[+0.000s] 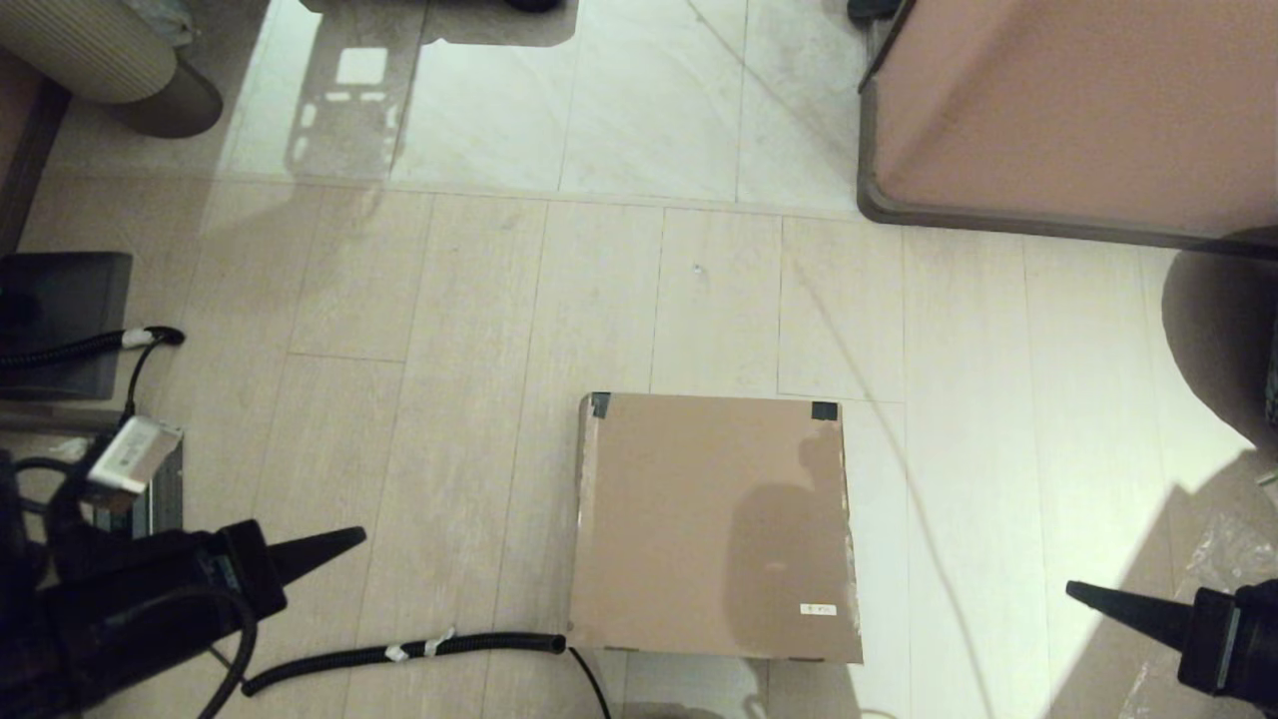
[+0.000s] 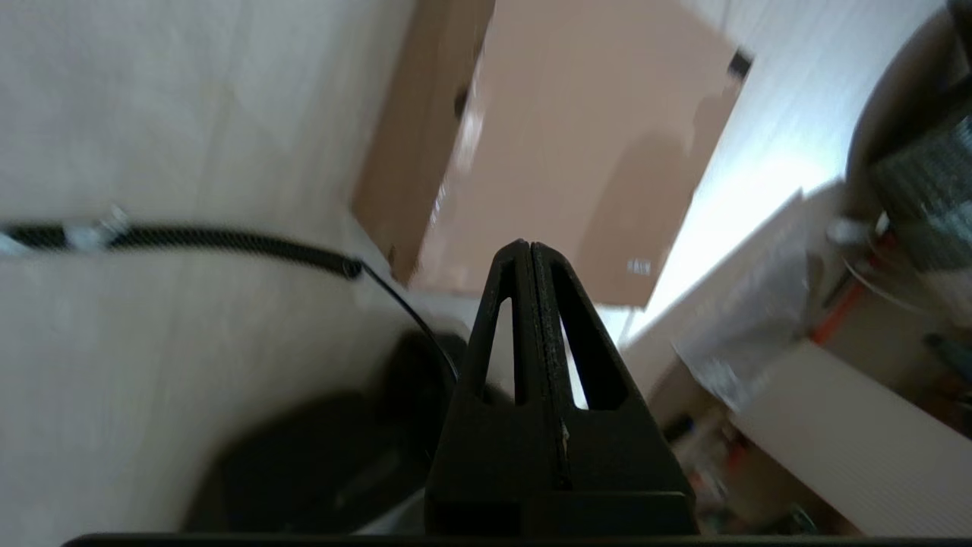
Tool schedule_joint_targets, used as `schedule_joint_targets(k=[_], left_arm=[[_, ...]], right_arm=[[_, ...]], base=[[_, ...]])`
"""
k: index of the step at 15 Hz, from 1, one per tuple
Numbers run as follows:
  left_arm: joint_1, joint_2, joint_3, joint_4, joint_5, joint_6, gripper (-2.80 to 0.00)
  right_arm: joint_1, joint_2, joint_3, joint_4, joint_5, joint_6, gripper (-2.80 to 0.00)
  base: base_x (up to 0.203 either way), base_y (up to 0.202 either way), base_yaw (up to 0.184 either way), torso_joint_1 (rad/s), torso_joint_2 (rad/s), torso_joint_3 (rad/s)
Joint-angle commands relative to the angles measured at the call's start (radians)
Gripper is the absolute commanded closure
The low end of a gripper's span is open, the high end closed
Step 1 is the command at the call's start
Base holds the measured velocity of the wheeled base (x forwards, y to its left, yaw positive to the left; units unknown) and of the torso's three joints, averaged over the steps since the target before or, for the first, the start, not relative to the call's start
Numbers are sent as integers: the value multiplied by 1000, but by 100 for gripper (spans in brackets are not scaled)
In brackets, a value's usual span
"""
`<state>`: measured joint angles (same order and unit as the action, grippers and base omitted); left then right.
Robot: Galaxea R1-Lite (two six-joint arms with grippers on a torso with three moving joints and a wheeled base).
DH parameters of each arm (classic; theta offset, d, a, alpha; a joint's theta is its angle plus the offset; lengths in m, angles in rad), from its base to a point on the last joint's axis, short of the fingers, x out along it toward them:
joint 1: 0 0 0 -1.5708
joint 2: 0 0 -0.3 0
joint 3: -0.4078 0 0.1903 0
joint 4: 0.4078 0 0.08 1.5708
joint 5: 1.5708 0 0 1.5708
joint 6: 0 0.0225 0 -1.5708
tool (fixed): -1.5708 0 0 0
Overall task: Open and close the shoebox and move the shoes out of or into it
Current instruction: Open the shoe box
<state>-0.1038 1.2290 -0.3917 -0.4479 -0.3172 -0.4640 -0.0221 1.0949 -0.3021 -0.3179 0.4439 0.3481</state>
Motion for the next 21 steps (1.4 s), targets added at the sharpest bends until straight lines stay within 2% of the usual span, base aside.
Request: schedule_joint_targets(k=[1, 4, 5, 9, 13, 17, 21], left_arm=[[0, 107, 14, -12, -20, -5, 0], [0, 109, 45, -14, -20, -5, 0], [0, 111, 45, -14, -20, -5, 0], [3, 115, 63, -15, -17, -7, 0], [6, 126, 74, -14, -13, -5, 0], [37, 149, 91, -17, -13, 0, 0], [63, 139, 117, -21, -3, 17, 0]], right_arm=[[-42, 51, 41, -5, 165, 7, 0], [-120, 47, 60, -6, 304, 54, 0], [-143, 50, 60, -7, 325, 60, 0], [-182, 45, 83, -10, 329, 51, 0], [-180, 29, 102, -8, 351, 26, 0], [-169, 34, 178, -20, 343, -118, 0], [-133, 114, 255, -214, 303, -166, 0]], base=[[0, 0, 0, 0, 0, 0], [0, 0, 0, 0, 0, 0], [0, 0, 0, 0, 0, 0], [0, 0, 0, 0, 0, 0], [0, 0, 0, 0, 0, 0], [0, 0, 0, 0, 0, 0], [0, 0, 0, 0, 0, 0]])
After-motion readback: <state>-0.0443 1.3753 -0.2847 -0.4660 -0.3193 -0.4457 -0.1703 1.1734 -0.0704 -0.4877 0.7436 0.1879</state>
